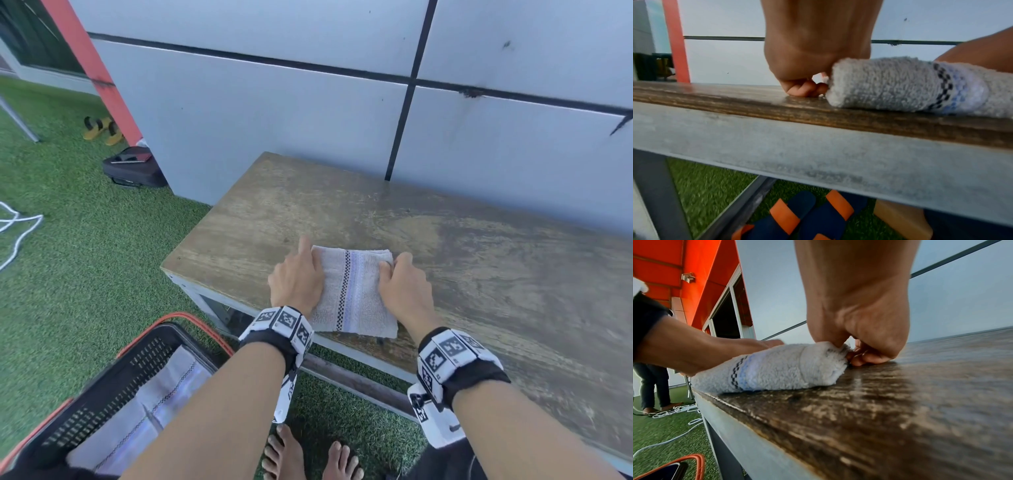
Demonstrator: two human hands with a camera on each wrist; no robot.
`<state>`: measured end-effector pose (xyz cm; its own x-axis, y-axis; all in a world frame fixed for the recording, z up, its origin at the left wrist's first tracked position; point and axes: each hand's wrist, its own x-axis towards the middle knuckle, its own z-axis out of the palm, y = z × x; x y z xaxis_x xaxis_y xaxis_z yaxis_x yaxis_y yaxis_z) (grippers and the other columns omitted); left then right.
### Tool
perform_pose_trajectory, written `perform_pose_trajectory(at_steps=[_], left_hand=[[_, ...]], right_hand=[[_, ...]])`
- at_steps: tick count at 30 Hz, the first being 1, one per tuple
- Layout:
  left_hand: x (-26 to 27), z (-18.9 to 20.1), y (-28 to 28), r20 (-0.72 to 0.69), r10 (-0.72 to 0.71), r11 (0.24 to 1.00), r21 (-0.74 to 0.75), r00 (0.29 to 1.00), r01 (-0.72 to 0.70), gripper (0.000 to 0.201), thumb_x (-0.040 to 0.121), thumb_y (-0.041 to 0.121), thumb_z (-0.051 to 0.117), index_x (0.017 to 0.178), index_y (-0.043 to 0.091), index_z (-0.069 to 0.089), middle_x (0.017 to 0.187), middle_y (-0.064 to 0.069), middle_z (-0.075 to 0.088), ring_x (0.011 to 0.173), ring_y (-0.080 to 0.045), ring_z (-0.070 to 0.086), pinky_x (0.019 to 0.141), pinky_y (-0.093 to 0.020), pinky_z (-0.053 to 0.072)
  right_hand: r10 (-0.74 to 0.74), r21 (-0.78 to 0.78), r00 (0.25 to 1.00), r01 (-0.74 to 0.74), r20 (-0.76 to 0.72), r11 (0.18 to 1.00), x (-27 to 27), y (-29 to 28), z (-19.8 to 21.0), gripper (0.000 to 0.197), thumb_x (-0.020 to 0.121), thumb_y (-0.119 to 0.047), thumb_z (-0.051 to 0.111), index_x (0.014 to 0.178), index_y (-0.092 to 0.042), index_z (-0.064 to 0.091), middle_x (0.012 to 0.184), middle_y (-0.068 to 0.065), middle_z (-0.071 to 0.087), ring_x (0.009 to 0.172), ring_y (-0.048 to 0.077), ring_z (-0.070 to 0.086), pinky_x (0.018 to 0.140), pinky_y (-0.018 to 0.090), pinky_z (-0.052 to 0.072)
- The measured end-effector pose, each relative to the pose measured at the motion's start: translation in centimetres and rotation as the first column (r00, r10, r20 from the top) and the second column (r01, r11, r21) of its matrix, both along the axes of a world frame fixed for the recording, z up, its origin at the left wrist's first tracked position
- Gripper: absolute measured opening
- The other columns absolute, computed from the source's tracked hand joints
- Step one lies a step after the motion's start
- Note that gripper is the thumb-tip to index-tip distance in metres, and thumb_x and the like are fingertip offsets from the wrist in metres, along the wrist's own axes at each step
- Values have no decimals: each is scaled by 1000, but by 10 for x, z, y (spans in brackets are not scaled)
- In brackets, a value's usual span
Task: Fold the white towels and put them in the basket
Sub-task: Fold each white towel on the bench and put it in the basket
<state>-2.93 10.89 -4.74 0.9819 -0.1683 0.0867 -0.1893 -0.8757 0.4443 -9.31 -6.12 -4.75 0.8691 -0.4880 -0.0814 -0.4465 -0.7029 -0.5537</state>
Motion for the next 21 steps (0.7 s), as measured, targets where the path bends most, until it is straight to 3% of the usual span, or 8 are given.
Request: perform_pose_trajectory(at_steps=[3,8,11,13,16,19,21], left_hand=[[-4,2,1,-40,-140,982,120,989,143,44,97,62,25,134,40,33,115,-5,48,81,-36,61,73,-42,44],[-3,4,-1,-99,-148,967,194,984,165,44,98,61,30,130,32,40,123,-11,45,92,-37,61,72,-41,40],[-10,8,-2,-108,-89,979,175,990,107,41,100,56,32,131,31,40,118,-12,47,88,-37,60,70,-40,40],[-14,10,2,-105,-30,985,168,994,47,40,100,53,32,129,26,41,108,-12,53,80,-31,57,68,-38,41],[-18,15,12,-154,49,981,191,987,-19,37,101,48,31,117,17,45,88,-6,60,73,-25,56,63,-35,40],[-23,21,23,-240,85,980,197,967,-37,44,98,45,34,96,9,60,81,-3,63,72,-21,61,62,-30,40],[-29,24,28,-284,99,980,195,954,-44,45,97,46,37,88,9,61,81,-4,62,74,-22,60,67,-31,42]], right_hand=[[32,20,999,-32,-10,999,1,-2,-3,27,105,-38,34,99,-13,39,74,2,52,56,18,47,46,31,27],[86,200,995,-76,-43,977,-3,-7,9,30,107,-38,31,102,-10,41,72,1,46,56,16,41,51,30,28],[98,300,993,-72,-71,951,-9,-12,18,33,107,-39,25,102,-12,44,77,0,42,63,14,38,57,31,29],[92,312,993,-64,-77,948,-13,-18,19,35,106,-42,27,86,-19,42,73,-1,38,60,14,35,57,31,28],[59,266,993,-29,-104,964,-22,-23,21,41,104,-46,33,70,-23,33,65,-3,35,51,14,33,54,29,27],[26,201,994,-5,-104,979,-35,-18,27,51,103,-48,37,63,-17,33,56,-1,37,49,18,37,53,30,28],[74,180,991,-52,-115,982,-42,-6,31,56,100,-54,40,59,-17,33,53,-2,34,47,19,35,52,28,27]])
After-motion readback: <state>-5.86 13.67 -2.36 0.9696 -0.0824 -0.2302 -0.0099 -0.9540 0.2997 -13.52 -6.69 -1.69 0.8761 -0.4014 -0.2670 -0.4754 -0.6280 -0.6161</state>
